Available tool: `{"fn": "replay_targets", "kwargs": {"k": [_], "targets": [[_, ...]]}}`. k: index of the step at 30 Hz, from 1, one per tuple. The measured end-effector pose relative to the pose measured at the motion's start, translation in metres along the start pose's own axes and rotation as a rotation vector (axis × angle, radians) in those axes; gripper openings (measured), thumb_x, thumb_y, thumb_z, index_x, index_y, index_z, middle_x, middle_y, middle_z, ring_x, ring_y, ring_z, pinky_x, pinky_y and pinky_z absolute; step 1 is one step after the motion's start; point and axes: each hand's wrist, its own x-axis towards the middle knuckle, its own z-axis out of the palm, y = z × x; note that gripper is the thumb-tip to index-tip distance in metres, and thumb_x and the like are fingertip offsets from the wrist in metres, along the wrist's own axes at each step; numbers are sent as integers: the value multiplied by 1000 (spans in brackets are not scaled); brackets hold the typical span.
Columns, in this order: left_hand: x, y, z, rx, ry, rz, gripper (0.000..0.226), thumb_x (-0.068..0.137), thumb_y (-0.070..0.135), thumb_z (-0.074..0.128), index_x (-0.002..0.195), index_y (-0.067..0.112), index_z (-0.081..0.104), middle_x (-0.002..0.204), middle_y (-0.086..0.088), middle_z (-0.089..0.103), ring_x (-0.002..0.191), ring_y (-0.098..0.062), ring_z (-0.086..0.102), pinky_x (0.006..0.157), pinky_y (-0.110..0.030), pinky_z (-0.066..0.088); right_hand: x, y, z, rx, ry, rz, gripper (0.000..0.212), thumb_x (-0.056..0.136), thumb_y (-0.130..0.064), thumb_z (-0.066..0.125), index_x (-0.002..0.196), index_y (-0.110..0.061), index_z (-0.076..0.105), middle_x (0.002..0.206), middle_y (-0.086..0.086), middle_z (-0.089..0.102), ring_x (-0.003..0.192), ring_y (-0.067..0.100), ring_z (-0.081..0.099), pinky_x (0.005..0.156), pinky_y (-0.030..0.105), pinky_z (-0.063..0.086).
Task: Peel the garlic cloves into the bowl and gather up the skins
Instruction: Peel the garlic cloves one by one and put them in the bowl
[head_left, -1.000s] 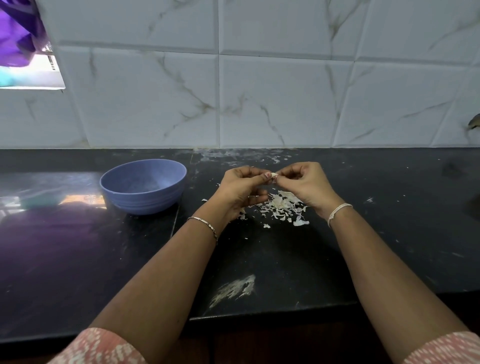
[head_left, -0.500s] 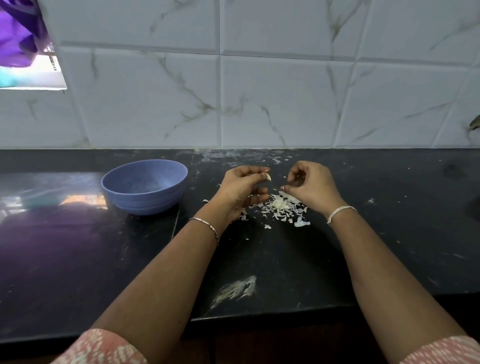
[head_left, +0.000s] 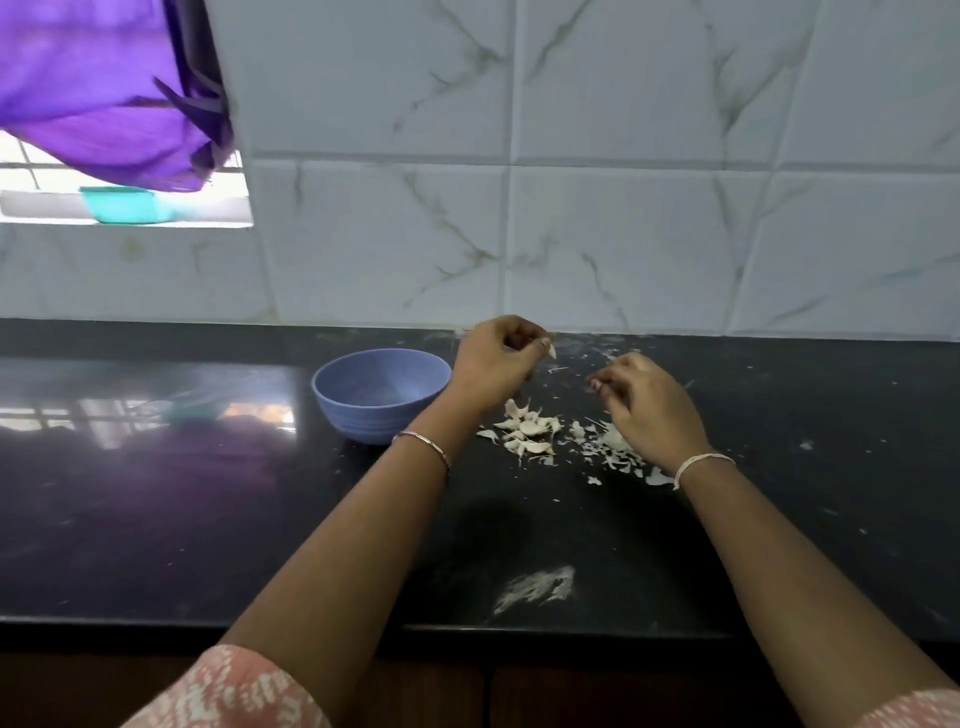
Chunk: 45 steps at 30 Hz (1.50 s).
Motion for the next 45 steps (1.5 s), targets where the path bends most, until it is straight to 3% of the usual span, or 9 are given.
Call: {"fn": "replay_targets", "kwargs": {"k": [4,9,16,21,29,33,37,40,45], "targets": [[7,-3,-59,284,64,-12,3,90,19,65,89,18,68,80,-1,68,62,-16,62,55,-23,50,7,-22,3,-17,-72,-30,4,86,-21,72,89,-22,72,98,-7,59,88,13,59,74,26,46],[5,-18,-105,726,-41,-126,10,86,19,61,89,25,69,96,0,70,90,-21,62,82,-35,54,14,-53,11,39,-209,-77,17,91,-16,63,102,-26,73,97,-11,67,82,7,58,77,28,51],[7,-30,-112,910,-125,-153,14,91,25,59,100,24,69,97,-3,70,87,-25,67,85,-40,56,26,-61,19,-221,-491,-18,16,90,-23,62,95,-33,74,104,-9,70,102,15,62,76,29,47],[12,-28,-103,753,-83,-86,13,93,30,60,97,22,70,89,-1,69,82,-22,63,83,-38,55,28,-59,27,-271,-530,-8,10,87,-31,67,96,-30,71,106,-3,69,102,18,62,76,29,46],[9,-8,-54,383,-107,26,10,81,10,72,82,19,69,67,6,65,57,-13,61,57,-26,55,31,-54,27,-204,-469,-27,15,95,-23,58,105,-14,65,110,7,63,102,27,60,84,38,49],[8,-7,-25,352,-175,30,21,86,-2,60,87,17,68,83,-5,72,61,-18,65,59,-28,56,26,-41,14,24,-388,47,11,98,-16,54,107,-12,60,101,0,63,94,19,61,82,34,48],[5,-17,-1,350,-204,12,30,89,-5,46,91,18,65,90,-8,74,68,-25,70,63,-36,60,22,-27,4,313,-323,185,12,93,-7,60,89,-18,59,77,0,69,68,15,68,64,27,47],[1,-24,14,394,-223,20,10,91,14,61,96,18,69,88,-2,71,83,-19,68,74,-27,53,17,-23,-6,533,-285,274,11,88,-7,70,85,-17,68,66,3,69,60,9,67,61,18,48],[3,-35,31,308,-235,27,27,83,27,77,105,14,70,94,-1,72,84,-11,65,76,-22,50,10,-14,-15,823,-341,383,7,88,-1,67,92,-6,70,64,-1,70,50,0,58,49,11,41]]}}
